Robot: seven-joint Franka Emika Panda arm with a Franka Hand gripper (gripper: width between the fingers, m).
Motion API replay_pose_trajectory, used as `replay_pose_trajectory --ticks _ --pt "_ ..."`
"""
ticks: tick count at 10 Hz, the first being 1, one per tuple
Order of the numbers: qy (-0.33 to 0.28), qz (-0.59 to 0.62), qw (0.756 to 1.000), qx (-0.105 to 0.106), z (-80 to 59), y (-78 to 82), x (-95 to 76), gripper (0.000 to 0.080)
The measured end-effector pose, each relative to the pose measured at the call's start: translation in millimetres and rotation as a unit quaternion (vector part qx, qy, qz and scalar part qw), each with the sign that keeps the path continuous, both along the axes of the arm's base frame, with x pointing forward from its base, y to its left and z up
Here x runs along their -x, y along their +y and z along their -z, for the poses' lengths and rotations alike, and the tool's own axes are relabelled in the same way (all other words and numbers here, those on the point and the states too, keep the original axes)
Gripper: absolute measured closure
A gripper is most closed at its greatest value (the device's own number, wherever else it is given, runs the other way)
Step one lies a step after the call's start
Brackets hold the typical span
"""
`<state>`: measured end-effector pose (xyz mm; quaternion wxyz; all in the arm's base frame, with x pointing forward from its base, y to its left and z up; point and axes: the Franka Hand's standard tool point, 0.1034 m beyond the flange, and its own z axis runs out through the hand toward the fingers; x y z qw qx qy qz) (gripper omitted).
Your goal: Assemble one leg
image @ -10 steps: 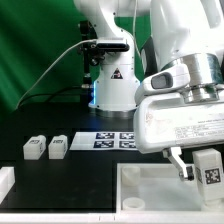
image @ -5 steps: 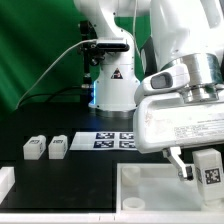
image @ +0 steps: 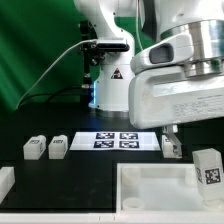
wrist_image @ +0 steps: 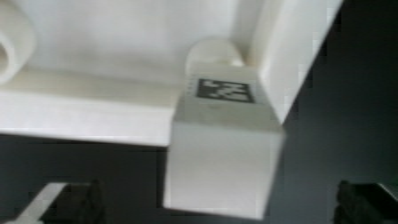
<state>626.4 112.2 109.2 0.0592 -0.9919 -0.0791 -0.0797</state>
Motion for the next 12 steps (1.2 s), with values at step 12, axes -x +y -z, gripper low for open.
replay_pose_trajectory --ticks 12 --pt "0.08 0.001 0.997 0.0 31.3 11.1 11.0 0.0413"
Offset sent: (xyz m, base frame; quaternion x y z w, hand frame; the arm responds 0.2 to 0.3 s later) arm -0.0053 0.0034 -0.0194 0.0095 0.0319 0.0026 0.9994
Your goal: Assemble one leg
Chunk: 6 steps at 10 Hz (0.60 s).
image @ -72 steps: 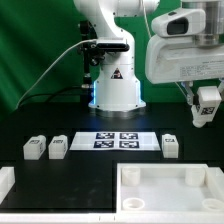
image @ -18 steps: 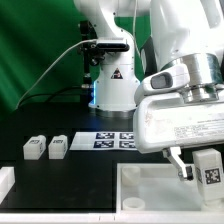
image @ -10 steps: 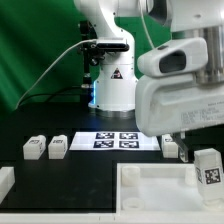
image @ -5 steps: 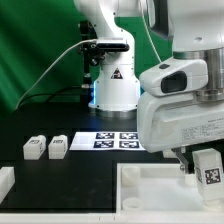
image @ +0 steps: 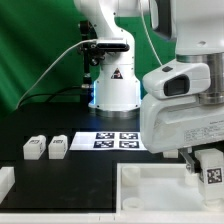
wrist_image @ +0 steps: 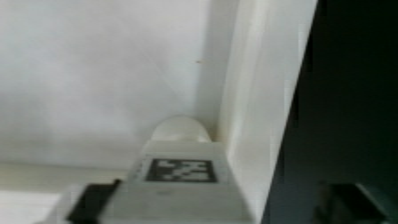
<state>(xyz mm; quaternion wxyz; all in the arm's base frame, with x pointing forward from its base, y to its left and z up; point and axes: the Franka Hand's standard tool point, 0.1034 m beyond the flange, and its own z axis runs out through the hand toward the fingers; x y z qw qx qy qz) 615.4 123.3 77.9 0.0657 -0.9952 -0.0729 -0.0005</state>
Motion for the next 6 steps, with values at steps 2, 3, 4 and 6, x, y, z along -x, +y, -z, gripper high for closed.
replay_pose_trajectory --ticks 2,3,4,6 --pt "0.0 0.003 1.0 0.003 0.4 -5.7 -0.8 0.0495" --pt "0.0 0.003 1.0 0.003 0.5 -6.2 -0.9 0.0495" --pt "0.001 0.009 1.0 0.003 0.6 -6.6 -0.9 0.0499" --pt "0.012 0.063 0.998 -0.003 2.5 -10.7 -3.4 0.05"
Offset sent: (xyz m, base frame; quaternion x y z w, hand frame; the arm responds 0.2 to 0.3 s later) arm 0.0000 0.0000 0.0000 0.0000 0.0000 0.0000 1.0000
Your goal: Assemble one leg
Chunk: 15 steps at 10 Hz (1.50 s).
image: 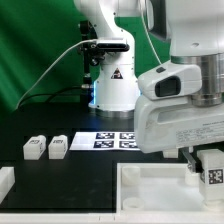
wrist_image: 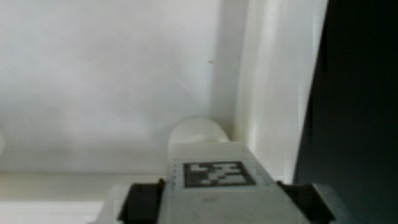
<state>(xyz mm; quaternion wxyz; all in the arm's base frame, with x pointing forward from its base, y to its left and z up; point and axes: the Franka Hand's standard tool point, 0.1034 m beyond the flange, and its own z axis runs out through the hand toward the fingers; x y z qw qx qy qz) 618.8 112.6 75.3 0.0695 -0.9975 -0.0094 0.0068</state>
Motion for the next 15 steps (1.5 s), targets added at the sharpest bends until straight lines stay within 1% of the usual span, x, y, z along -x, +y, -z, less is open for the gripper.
replay_pose_trajectory --ticks 1,2,3,4,5,7,9,10,12,13,14,15 --pt "0.014 0.101 0.995 -0.013 -0.2 1.0 -2.9 0.0506" --pt "0.028 0.187 0.982 -0.013 0.3 4.1 -2.4 0.0506" --pt "0.048 0.29 0.956 -0.026 0.9 5.9 -2.7 0.0506" --pt "0.063 0.356 0.931 -0.038 0.8 6.6 -3.4 0.0506" --pt "0.067 0.382 0.921 -0.036 1.4 9.3 -2.5 0.0506" --pt "0.085 0.474 0.876 -0.034 1.2 11.5 -2.5 0.0506" --pt "0.097 0.538 0.837 -0.034 1.5 12.0 -2.7 0.0506" --pt "0.102 0.593 0.797 -0.049 1.5 9.5 -6.7 0.0506" --pt "0.101 0.587 0.801 -0.049 2.0 11.6 -5.9 0.0505" --pt "0.102 0.587 0.801 -0.049 2.2 11.6 -5.8 0.034" --pt "0.101 0.583 0.804 -0.049 2.3 11.7 -5.7 0.0192" --pt "0.099 0.547 0.83 -0.044 2.8 11.4 -3.1 0.0192"
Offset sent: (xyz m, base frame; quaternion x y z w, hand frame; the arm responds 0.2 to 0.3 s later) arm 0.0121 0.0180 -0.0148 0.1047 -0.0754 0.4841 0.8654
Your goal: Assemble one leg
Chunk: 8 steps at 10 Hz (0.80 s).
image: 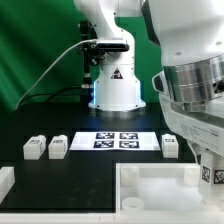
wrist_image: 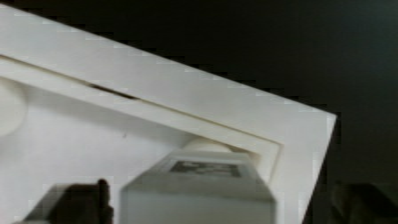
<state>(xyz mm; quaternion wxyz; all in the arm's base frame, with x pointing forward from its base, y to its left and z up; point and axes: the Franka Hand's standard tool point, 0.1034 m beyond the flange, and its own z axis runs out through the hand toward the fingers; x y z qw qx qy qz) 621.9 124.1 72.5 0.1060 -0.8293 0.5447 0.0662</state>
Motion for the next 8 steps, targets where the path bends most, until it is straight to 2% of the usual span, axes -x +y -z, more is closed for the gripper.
replay_pose_trajectory --ticks 1,2,3,6,7,8 --pt "-0.005 -0.048 0.999 0.004 -1.3 0.0 1.5 0.0159" --pt "-0.027 -0.145 0.989 0.02 -4.8 -0.7 0.9 0.0152" --pt "-0.044 -0.237 0.97 0.033 -5.2 4.1 2.2 0.0152" --pt "-0.077 -0.387 0.918 0.031 -4.2 1.9 2.1 0.015" --pt "-0.087 -0.446 0.89 0.037 -4.3 0.5 1.6 0.015" --pt "-0.1 -0.55 0.827 0.054 -4.9 -1.7 0.2 0.015"
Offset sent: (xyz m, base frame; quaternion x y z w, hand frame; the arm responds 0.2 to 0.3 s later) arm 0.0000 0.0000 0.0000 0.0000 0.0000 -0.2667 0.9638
